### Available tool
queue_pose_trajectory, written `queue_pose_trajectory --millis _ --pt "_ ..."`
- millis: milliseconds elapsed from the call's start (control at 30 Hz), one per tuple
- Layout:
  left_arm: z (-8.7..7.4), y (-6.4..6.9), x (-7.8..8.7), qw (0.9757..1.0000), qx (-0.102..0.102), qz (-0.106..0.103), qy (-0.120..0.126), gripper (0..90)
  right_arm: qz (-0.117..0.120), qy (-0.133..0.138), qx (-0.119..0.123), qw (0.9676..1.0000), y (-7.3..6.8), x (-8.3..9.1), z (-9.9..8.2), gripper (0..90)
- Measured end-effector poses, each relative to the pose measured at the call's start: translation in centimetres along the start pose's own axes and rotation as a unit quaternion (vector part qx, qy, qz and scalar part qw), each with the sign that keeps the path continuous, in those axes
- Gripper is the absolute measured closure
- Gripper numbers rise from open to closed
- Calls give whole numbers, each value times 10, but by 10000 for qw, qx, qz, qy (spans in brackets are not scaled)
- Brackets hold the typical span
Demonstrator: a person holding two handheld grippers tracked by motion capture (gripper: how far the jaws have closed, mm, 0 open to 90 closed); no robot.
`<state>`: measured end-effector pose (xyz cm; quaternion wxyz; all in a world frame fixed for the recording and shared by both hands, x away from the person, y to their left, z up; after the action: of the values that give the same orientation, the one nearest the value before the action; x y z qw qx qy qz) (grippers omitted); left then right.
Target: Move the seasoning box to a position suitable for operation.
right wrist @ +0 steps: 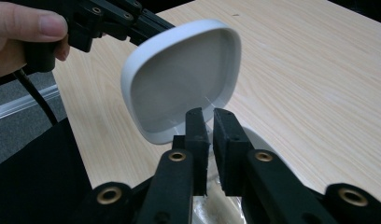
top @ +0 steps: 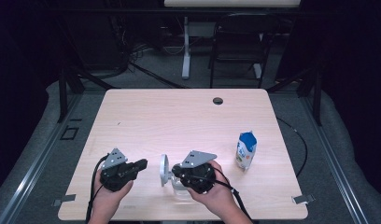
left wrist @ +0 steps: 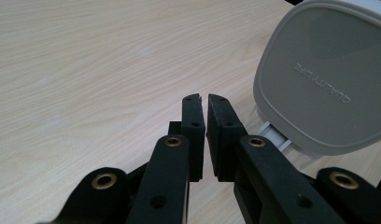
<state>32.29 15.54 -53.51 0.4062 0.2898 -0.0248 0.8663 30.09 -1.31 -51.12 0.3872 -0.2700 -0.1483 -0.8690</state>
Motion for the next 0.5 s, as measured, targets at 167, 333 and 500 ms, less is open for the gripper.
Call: queue_pose_trajectory --millis 167,333,500 --pt "-2 -3 1 10000 29 56 14 799 -62 81 -79 9999 6 6 -6 764" --pt "-3 -6 2 9999 71 88 69 742 -84 108 -166 9998 12 10 -12 698" --pt "-7 -10 3 9998 164 92 106 704 -157 143 -218 9995 21 13 -25 594"
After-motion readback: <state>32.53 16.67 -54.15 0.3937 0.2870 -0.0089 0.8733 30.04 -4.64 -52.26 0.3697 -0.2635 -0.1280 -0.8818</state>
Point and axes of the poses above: each handheld gripper's, and its own axes: x roughly backward along the jaws, z roughly out of its top, y roughly to its right, the point moved 8 cm from there along -x, roughly forward along the jaws, and after that the axes turned 7 degrees about -z, right-handed, at the moved point
